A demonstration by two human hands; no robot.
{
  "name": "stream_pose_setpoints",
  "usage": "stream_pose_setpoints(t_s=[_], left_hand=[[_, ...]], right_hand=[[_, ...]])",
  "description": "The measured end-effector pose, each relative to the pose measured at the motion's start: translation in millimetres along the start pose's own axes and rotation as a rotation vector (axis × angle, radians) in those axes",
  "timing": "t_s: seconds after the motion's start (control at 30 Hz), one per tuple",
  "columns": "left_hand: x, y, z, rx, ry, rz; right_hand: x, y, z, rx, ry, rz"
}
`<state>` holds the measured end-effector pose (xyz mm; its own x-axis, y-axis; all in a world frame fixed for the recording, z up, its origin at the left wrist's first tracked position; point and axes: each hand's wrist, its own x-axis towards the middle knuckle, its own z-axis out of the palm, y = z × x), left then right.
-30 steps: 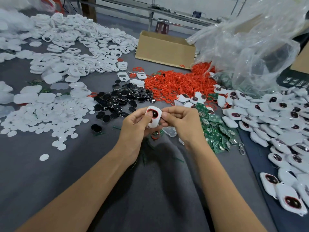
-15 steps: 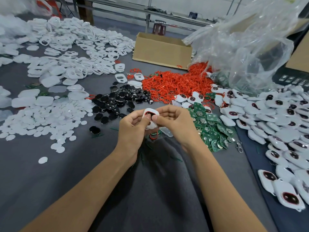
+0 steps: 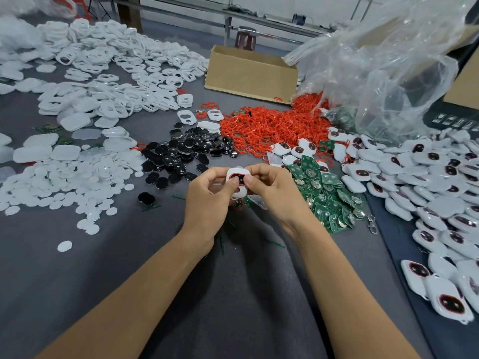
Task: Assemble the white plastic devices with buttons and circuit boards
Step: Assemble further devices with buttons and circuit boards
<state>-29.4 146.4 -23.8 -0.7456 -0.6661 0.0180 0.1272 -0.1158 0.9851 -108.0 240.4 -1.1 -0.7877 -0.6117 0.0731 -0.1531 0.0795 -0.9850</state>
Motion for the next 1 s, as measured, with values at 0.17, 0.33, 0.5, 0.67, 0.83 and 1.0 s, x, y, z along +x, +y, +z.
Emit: stream_pose_setpoints(t_s=[0.17,0.33,0.5,0.67,0.83,1.0], left_hand=[[2.5,3.1,-2.5,-0.064,0.035,-0.07],[3.8,7.4,-4.8,-0.14,-0.007,-0.124],[2.0,7.9,-5.2,-0.159,-0.036,-0.13],[0.9,7.4,-5.2,-0.161,-0.052,-0.126],[3.2,9.2,-7.7,-0.37,-0.196,-0.18],[4.6,9.0,-7.9,-0.437,-0.199,-0.136]], right_hand=[[0.7,2.2,0.6,0.163,-0.049,0.078],[1.8,2.9,-1.5,0.277,-0.079,0.122],[1.6,3.0,-4.4,0.262,-0.11,0.133],[1.3,3.8,-3.5,0.247,-0.1,0.115],[1.2,-0.7,-11.6,0.4,-0.197,0.089],[-1.6,-4.5,-3.5,0.239,-0.129,-0.059]])
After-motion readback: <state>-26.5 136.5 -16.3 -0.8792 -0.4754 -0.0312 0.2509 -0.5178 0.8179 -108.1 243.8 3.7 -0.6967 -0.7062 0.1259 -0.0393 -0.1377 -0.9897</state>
